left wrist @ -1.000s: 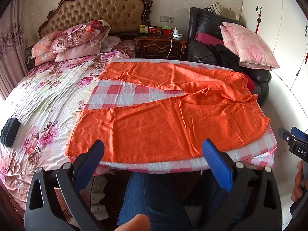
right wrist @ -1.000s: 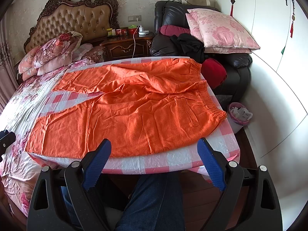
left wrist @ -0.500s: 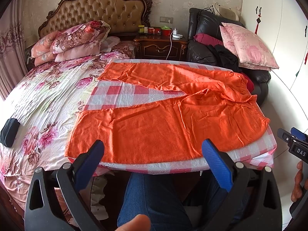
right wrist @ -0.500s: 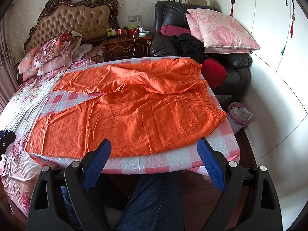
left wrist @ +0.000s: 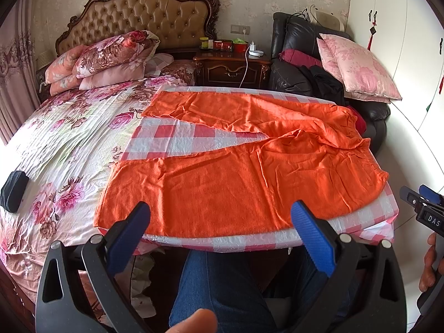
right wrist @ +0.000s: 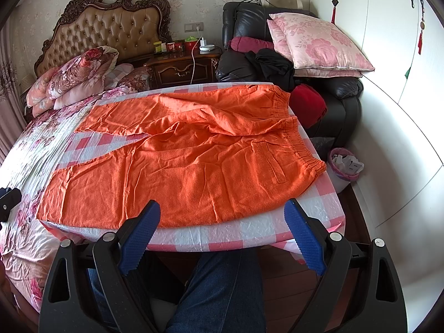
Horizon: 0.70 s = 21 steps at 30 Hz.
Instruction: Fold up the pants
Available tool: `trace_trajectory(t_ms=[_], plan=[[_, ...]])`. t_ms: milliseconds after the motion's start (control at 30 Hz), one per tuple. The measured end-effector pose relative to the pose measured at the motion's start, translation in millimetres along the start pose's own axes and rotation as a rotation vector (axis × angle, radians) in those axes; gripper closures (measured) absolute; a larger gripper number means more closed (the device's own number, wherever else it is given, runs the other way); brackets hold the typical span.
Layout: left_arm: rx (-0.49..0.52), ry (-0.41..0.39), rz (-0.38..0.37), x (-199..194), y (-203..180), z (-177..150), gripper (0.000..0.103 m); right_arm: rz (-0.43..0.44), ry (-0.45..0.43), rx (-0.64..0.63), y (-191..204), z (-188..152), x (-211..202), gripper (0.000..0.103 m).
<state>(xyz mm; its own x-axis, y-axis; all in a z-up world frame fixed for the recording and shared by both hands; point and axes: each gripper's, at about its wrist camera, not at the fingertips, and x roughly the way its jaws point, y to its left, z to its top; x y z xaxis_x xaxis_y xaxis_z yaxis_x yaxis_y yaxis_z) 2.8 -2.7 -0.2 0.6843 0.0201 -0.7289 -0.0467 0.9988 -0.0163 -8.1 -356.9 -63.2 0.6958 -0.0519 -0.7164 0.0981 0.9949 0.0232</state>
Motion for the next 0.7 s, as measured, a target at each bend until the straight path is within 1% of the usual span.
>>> trace_trajectory(t_ms=[700], plan=[[-0.004, 0.001, -0.003, -1.0, 0.9, 0.2, 0.002, 0.0, 0.001, 0.001, 0.4, 0.8, 1.4, 0.015]])
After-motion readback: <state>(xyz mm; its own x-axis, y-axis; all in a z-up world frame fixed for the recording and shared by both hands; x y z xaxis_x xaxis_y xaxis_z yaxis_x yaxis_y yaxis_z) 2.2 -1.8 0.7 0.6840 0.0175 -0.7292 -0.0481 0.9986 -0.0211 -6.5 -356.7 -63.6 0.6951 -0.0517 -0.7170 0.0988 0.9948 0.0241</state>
